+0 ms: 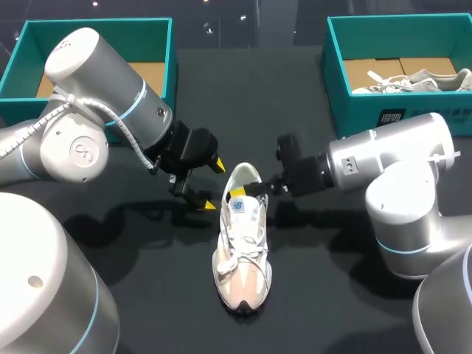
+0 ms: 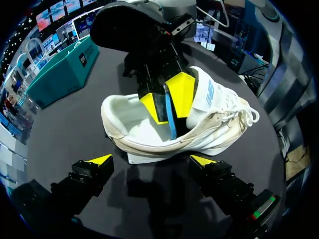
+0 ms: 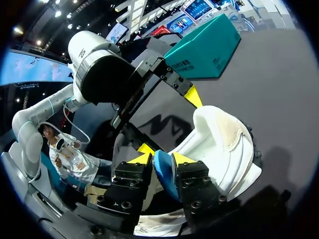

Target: Take the shoe out of the shoebox, open the shoe tongue, remove and reinsert the insole, then place the shoe into the shoebox

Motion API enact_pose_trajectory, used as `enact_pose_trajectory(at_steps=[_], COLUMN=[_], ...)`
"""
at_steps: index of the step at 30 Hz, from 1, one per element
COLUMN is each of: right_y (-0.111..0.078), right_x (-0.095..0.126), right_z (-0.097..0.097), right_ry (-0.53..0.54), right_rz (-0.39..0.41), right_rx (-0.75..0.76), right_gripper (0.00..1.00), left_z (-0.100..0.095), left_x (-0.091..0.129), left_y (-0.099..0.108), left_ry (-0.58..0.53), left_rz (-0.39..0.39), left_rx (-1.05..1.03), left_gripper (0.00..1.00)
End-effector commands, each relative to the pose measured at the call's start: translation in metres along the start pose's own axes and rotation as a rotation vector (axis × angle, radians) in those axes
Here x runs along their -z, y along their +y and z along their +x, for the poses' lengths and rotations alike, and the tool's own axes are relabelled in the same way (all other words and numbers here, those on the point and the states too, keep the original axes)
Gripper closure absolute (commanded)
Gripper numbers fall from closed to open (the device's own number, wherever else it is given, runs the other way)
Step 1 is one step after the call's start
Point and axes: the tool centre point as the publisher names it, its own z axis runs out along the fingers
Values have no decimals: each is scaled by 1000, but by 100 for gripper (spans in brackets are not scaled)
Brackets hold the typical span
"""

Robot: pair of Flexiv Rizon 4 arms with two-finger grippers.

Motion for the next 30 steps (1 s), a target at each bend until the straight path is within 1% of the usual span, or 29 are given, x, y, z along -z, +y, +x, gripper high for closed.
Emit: enact_pose_trajectory(at_steps=[1,3,12,18,25,30], right_y=[5,8,15,18,17,13], right_x=[9,11,27,36,46,58], right_z=[7,7,7,5,-3,-10], right_ry=[-36,-47,-114,-132,-158,-194], right_rz=[16,19,17,14,14,23], right_rx=[6,11,27,30,8,-30], right_gripper=[62,58,56,54,55,55], left_z=[0,0,0,0,-2,-4], left_x=[-1,1,5,7,9,14], left_y=[0,-1,-2,-2,-2,-2], left_ry=[0,-1,-8,-9,-15,-24], left_rz=[-1,2,9,9,5,4], left_rx=[0,-8,-24,-29,-31,-32], left_gripper=[0,0,0,0,0,0])
